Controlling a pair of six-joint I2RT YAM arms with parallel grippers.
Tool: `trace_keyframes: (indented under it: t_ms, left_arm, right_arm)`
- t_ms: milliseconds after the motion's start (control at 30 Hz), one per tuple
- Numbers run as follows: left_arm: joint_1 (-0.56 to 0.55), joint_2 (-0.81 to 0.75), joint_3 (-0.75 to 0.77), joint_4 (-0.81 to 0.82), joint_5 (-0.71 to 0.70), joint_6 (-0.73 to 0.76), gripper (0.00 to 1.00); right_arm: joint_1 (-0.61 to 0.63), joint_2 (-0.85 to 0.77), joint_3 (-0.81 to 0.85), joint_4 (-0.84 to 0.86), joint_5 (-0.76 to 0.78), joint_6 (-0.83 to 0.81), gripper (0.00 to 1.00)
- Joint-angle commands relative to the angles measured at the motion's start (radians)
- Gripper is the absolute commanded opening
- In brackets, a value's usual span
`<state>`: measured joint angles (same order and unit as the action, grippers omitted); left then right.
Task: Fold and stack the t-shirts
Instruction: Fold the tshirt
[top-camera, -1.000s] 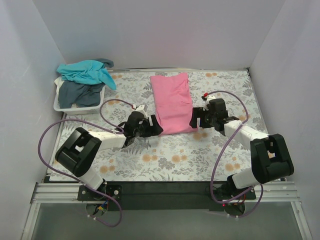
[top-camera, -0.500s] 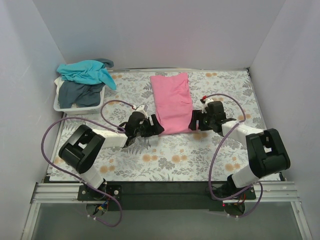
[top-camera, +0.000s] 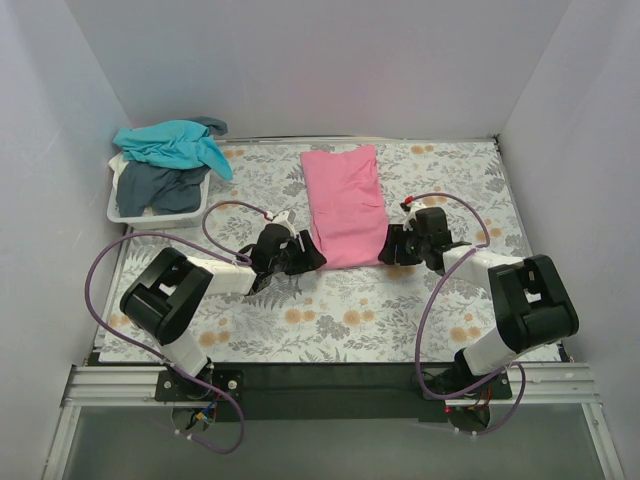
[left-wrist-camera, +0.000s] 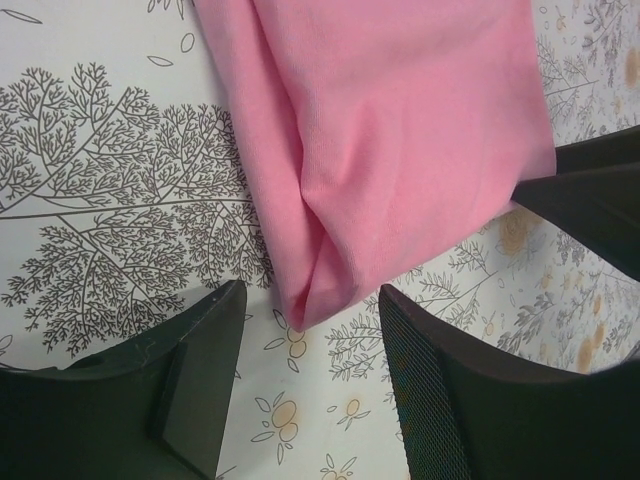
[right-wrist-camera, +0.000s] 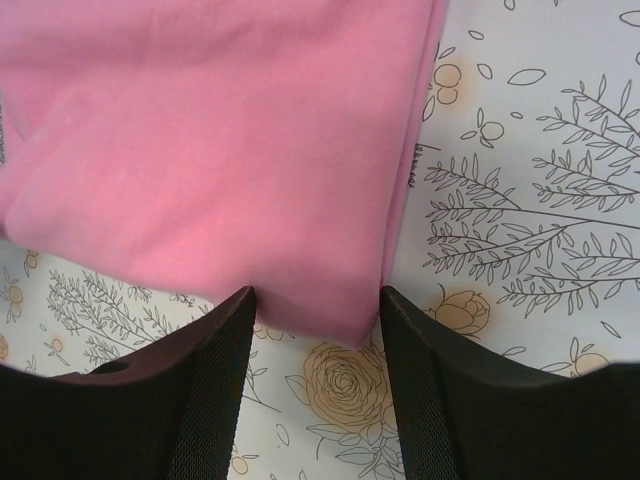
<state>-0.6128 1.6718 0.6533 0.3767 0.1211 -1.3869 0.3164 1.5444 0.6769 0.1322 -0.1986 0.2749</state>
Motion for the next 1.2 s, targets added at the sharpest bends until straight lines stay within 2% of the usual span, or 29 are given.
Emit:
trace_keyframes:
  t_ms: [0, 233, 333, 400, 433, 500, 633, 700, 900, 1167]
  left_arm:
    - [-0.010, 0.006, -0.007, -0.045, 0.023, -0.011, 0.52]
    - [-0.030, 0.017, -0.003, -0.033, 0.040, -0.029, 0.52]
    - [-0.030, 0.035, 0.000, -0.032, 0.049, -0.032, 0.48]
    - [-0.030, 0.042, 0.000, -0.024, 0.057, -0.035, 0.41]
    - [-0.030, 0.045, -0.003, -0.012, 0.055, -0.038, 0.32]
    - [-0.030, 0.051, -0.007, 0.005, 0.045, -0.037, 0.25]
    - [-0.031, 0.055, -0.023, 0.054, 0.031, -0.020, 0.01]
    - [-0.031, 0.048, -0.032, 0.045, 0.032, -0.012, 0.00]
    - [-0.044, -0.056, -0.144, 0.019, 0.023, -0.006, 0.00]
    - [-0.105, -0.245, -0.279, -0.035, 0.031, -0.041, 0.00]
  right_arm:
    - [0.007, -0.017, -0.042, -0.023, -0.012, 0.010, 0.47]
    - [0.012, -0.006, -0.037, -0.019, -0.016, 0.012, 0.45]
    - [0.013, -0.003, -0.039, -0.017, -0.016, 0.014, 0.42]
    - [0.013, -0.003, -0.040, -0.017, -0.016, 0.014, 0.37]
    - [0.013, -0.001, -0.042, -0.016, -0.016, 0.012, 0.34]
    - [0.013, -0.003, -0.042, -0.014, -0.018, 0.014, 0.24]
    - [0.019, -0.023, -0.054, -0.016, -0.022, 0.012, 0.10]
    - [0.027, -0.044, -0.063, -0.019, -0.022, 0.012, 0.01]
    - [0.088, -0.162, -0.151, -0.084, 0.021, 0.026, 0.01]
    - [0.228, -0.421, -0.287, -0.219, 0.109, 0.138, 0.01]
